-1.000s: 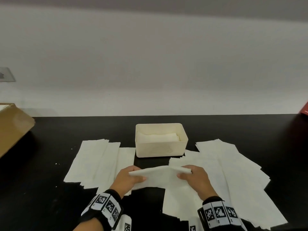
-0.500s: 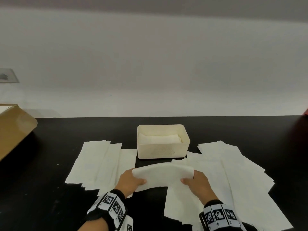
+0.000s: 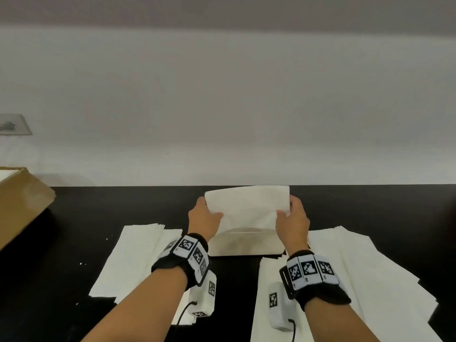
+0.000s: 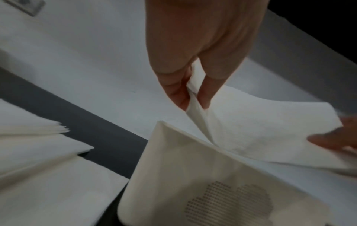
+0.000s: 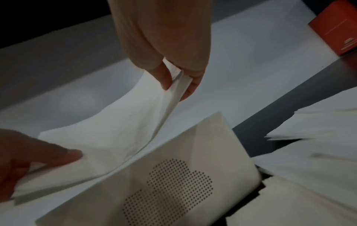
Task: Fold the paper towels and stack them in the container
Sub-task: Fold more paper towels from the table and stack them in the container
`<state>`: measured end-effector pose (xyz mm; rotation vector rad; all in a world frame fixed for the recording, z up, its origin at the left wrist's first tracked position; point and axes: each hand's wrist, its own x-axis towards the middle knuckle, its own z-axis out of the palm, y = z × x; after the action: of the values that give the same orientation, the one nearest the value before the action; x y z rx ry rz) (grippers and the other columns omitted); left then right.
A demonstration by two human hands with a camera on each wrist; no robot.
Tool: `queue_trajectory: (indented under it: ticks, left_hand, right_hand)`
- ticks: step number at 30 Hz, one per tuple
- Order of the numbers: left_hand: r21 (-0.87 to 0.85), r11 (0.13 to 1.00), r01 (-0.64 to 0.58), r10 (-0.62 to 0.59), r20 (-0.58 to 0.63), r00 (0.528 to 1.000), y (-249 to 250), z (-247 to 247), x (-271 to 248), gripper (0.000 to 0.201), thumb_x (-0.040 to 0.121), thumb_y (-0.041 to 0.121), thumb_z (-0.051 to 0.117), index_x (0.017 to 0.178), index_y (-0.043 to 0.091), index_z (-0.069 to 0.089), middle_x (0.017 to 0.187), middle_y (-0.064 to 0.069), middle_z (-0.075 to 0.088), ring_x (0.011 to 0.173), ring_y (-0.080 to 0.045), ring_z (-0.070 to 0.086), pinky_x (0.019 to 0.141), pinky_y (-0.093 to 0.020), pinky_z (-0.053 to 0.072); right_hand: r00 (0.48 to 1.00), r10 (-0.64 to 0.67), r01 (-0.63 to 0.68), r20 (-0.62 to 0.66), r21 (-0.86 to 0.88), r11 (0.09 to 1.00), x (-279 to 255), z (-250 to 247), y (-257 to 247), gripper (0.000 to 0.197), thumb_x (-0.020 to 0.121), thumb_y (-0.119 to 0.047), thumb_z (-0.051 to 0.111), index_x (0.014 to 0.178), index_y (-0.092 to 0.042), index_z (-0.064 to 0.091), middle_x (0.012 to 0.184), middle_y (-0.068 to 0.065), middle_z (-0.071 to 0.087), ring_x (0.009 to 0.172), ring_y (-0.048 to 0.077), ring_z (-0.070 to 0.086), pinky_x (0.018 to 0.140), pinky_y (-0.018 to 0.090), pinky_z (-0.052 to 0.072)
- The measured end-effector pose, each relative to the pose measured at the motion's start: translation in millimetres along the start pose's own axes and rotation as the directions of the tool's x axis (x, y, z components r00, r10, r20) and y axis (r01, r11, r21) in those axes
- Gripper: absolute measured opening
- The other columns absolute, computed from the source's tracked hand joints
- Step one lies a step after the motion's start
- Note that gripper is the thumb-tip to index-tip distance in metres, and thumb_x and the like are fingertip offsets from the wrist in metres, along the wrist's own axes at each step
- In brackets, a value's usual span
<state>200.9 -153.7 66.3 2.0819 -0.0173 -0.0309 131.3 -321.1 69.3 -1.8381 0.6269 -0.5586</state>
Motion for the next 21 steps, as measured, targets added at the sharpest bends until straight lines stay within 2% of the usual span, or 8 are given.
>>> queue_trajectory:
  ticks: [3,7,10,12,15,16,18,21]
  left_hand:
    - [0.006,1.0,0.026,-0.025,-0.02,0.999,0.8,7.3,10.4,0.042,0.088,-0.002,0.054,0.126,0.003,0.035,0.12,-0.018,0.056,0.094,-0.027,0.057,0.079,-0.027,0.046]
    - [0.228,0.973,-0.032,0.022,0.047,0.999,-2.3,17.8,21.5,0.041,0.09,-0.007,0.045,0.128,0.0,0.033,0.102,-0.012,0.056,0.077,-0.018,0.054,0.066,-0.026,0.046]
    - [0.466,0.873,-0.143,0.078,0.156,0.985,-2.4,24.8,27.6,0.033,0.091,-0.005,0.041,0.123,0.001,0.044,0.119,-0.015,0.054,0.096,-0.023,0.059,0.08,-0.025,0.048]
    - [0.588,0.784,-0.198,0.08,0.222,0.972,-4.2,30.5,32.2,0.03,0.093,-0.003,0.038,0.119,0.001,0.051,0.12,-0.014,0.055,0.108,-0.024,0.059,0.086,-0.024,0.048]
    - [0.734,0.62,-0.279,0.032,0.332,0.943,-6.1,37.5,35.2,0.027,0.096,0.001,0.034,0.111,0.003,0.057,0.084,-0.007,0.056,0.101,-0.024,0.06,0.071,-0.02,0.045]
    - [0.756,0.583,-0.297,0.014,0.356,0.934,-5.9,38.7,36.3,0.028,0.097,0.002,0.033,0.112,0.002,0.057,0.085,-0.007,0.057,0.104,-0.024,0.06,0.075,-0.022,0.045]
    - [0.766,0.567,-0.302,-0.025,0.382,0.924,-7.6,42.6,42.1,0.031,0.097,0.004,0.033,0.116,-0.001,0.057,0.111,-0.013,0.063,0.112,-0.026,0.059,0.089,-0.026,0.045]
    - [0.786,0.539,-0.302,-0.089,0.41,0.908,-7.1,44.7,47.2,0.031,0.097,0.01,0.038,0.117,-0.002,0.059,0.122,-0.015,0.062,0.114,-0.027,0.059,0.094,-0.028,0.046]
  right_hand:
    - [1.0,0.006,-0.006,0.011,0.01,1.0,11.6,17.2,4.3,0.051,0.092,0.005,0.044,0.137,-0.017,0.037,0.119,0.014,0.058,0.096,0.021,0.055,0.081,0.027,0.046]
    - [0.999,0.002,0.005,0.032,-0.224,0.975,26.0,33.9,15.3,0.049,0.088,0.008,0.046,0.131,-0.014,0.043,0.123,0.018,0.05,0.107,0.029,0.053,0.087,0.034,0.046]
    - [0.995,0.031,0.015,0.095,-0.448,0.894,33.2,39.1,20.5,0.033,0.09,0.002,0.048,0.119,-0.01,0.059,0.126,0.013,0.052,0.11,0.026,0.056,0.088,0.029,0.046]
    - [0.991,0.044,0.034,0.127,-0.55,0.834,36.2,43.0,24.3,0.03,0.093,-0.004,0.046,0.118,-0.01,0.062,0.124,0.01,0.058,0.112,0.024,0.057,0.089,0.027,0.047]
    - [0.984,0.11,-0.001,0.138,-0.618,0.786,39.9,49.0,26.7,0.023,0.094,-0.011,0.045,0.108,-0.008,0.064,0.112,0.01,0.064,0.103,0.024,0.062,0.084,0.027,0.049]
    - [0.981,0.132,-0.012,0.141,-0.639,0.769,41.1,50.3,26.9,0.02,0.093,-0.012,0.046,0.101,-0.008,0.064,0.104,0.009,0.065,0.096,0.023,0.063,0.081,0.027,0.05]
    - [0.975,0.161,-0.011,0.155,-0.687,0.727,43.3,51.9,27.5,0.015,0.091,-0.013,0.046,0.086,-0.011,0.061,0.088,0.007,0.062,0.082,0.021,0.059,0.077,0.027,0.05]
    - [0.967,0.19,-0.01,0.172,-0.716,0.698,44.4,54.7,28.7,0.016,0.089,-0.014,0.045,0.087,-0.009,0.06,0.095,0.009,0.065,0.092,0.025,0.06,0.085,0.031,0.051]
